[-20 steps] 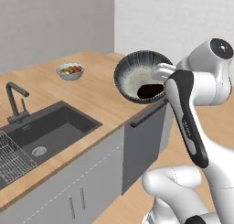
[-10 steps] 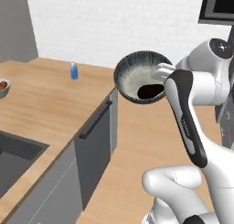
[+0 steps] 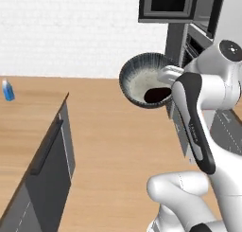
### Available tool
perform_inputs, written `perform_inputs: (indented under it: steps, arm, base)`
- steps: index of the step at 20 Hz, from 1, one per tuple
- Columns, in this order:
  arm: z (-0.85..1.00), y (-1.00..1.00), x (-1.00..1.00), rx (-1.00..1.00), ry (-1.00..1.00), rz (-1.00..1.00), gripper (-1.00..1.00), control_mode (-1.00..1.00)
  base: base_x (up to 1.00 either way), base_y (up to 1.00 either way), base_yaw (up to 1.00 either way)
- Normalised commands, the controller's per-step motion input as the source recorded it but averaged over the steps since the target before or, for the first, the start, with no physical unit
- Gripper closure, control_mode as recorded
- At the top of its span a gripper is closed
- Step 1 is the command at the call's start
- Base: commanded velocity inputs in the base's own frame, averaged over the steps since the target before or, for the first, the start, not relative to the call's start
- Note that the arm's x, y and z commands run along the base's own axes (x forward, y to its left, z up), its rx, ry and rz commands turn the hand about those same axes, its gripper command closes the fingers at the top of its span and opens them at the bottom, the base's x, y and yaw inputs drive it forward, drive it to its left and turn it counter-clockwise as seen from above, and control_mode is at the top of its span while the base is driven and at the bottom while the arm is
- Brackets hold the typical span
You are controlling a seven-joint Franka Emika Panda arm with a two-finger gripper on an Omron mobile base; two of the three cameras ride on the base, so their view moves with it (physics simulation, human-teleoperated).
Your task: Pick the avocado from the sink and place it in the bowl. Then pick the bowl and place it in the microwave. Then close the microwave door and press the start button.
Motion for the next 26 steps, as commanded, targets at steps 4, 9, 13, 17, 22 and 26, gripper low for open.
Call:
perform_inputs:
  steps: [4,9,13,17,22,26]
  arm:
    - [0.00,0.00,0.00,0.00,0.00,0.00,1.00,1.00]
    - [0.00,0.00,0.00,0.00,0.00,0.00,1.00,1.00]
    - [0.00,0.00,0.00,0.00,0.00,0.00,1.00,1.00]
    - [0.00,0.00,0.00,0.00,0.00,0.00,1.00,1.00]
    - [0.00,0.00,0.00,0.00,0.00,0.00,1.00,1.00]
    - [0.00,0.00,0.00,0.00,0.00,0.00,1.00,1.00]
  base:
    - [0.92,-0.28,-0.37]
    - [1.00,-0.03,-0.19]
    - [1.00,0.00,-0.15]
    - [1.00,0.00,-0.18]
    - [1.00,0.00,-0.35]
    - [0.85,0.18,-0.64]
